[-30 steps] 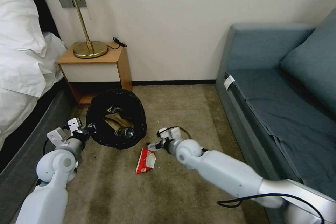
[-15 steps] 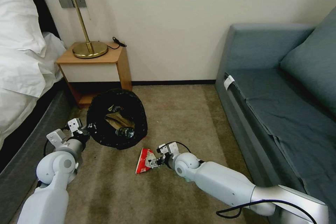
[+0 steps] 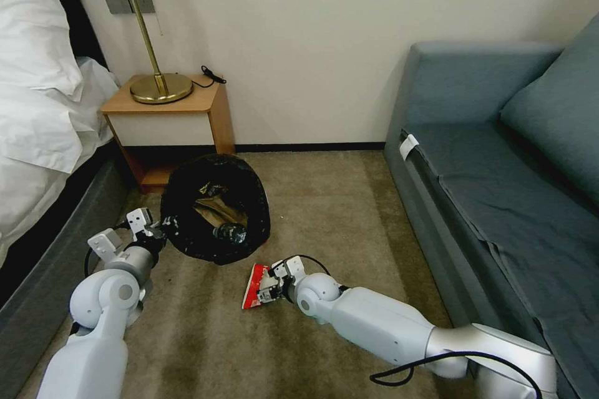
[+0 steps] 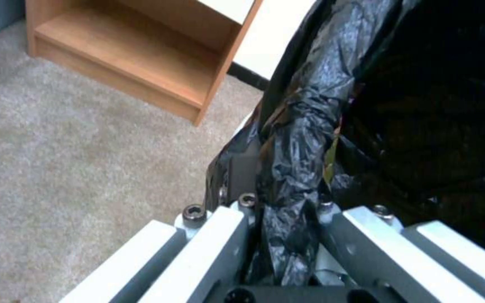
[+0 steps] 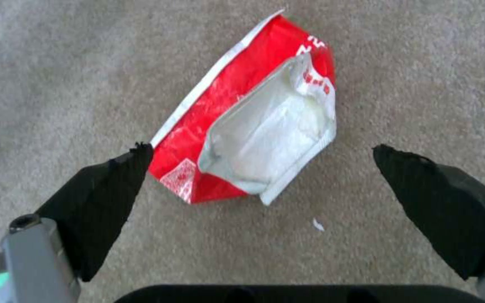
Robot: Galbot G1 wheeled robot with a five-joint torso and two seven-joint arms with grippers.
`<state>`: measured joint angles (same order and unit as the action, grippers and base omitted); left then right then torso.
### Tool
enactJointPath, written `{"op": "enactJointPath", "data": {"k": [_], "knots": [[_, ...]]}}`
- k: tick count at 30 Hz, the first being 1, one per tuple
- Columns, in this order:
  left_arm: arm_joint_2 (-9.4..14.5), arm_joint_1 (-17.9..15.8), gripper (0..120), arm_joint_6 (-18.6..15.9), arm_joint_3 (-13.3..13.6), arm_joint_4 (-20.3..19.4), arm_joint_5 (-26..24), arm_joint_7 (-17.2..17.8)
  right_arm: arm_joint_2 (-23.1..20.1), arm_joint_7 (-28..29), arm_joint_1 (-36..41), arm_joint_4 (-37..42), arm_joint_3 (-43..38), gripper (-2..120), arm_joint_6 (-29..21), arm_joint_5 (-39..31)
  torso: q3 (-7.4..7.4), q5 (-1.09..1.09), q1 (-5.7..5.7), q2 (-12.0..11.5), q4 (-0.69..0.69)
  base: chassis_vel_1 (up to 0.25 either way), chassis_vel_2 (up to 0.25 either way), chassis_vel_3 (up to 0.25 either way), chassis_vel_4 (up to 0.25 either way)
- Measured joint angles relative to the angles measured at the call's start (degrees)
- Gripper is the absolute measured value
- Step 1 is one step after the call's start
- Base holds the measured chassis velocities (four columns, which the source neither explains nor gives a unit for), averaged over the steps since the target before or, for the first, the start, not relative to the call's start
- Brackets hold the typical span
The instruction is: Pick up the trash bin, then pick up the garbage on the floor and place it into the trash bin.
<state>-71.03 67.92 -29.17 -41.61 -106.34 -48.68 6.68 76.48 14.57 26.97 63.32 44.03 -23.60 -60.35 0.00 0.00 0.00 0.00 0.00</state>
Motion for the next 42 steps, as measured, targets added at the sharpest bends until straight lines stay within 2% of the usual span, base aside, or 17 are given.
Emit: {"op": "enactJointPath", "data": {"k": [6,11,15,21,29,36,42], "knots": [[0.3,-0.3,0,0.3,-0.3,0.9,-0.2,-0.5,1.3,-2.2,-0.7,-2.3,-0.4,100,1.1,0.0,0.0,-0.01,0.0,0.0,0.0,0.0,0.0,0.0,0.0],[-0.4,-0.8,0,0.3,-0.2,1.1,-0.3,-0.5,3.8,-5.9,-0.8,-8.0,-0.3,100,4.2,3.2,0.0,-0.01,0.0,0.0,0.0,0.0,0.0,0.0,0.0],[-0.7,-1.2,0,0.3,0.0,1.2,-0.4,-0.5,4.7,-6.5,-0.7,-9.9,-0.3,100,4.9,4.3,0.0,0.0,0.0,0.0,0.0,0.0,0.0,0.0,0.0],[-0.8,-1.8,0,0.3,0.0,1.6,-0.6,-0.7,7.5,-7.8,-0.1,-17.1,-0.4,100,7.0,10.7,0.0,0.0,0.0,0.0,-0.01,0.0,0.0,0.0,0.0],[-1.1,-1.8,0,0.6,-0.2,2.2,-0.5,-1.7,8.9,-12.1,-0.3,-20.6,-0.2,100,9.5,15.2,0.0,0.0,0.0,0.0,0.0,0.0,0.0,0.0,0.0],[-0.9,-1.4,0,0.9,-0.7,2.4,-0.4,-2.3,9.0,-10.5,-0.1,-18.8,-0.4,100,9.5,13.0,0.0,0.0,0.0,0.0,0.0,0.0,0.0,0.0,0.0],[-0.9,-1.2,0,1.0,-0.7,2.4,-0.4,-2.4,10.9,-11.3,0.0,-22.0,-0.4,100,10.3,13.1,0.0,-0.01,0.0,0.0,-0.01,0.0,0.0,0.0,0.0]]}}
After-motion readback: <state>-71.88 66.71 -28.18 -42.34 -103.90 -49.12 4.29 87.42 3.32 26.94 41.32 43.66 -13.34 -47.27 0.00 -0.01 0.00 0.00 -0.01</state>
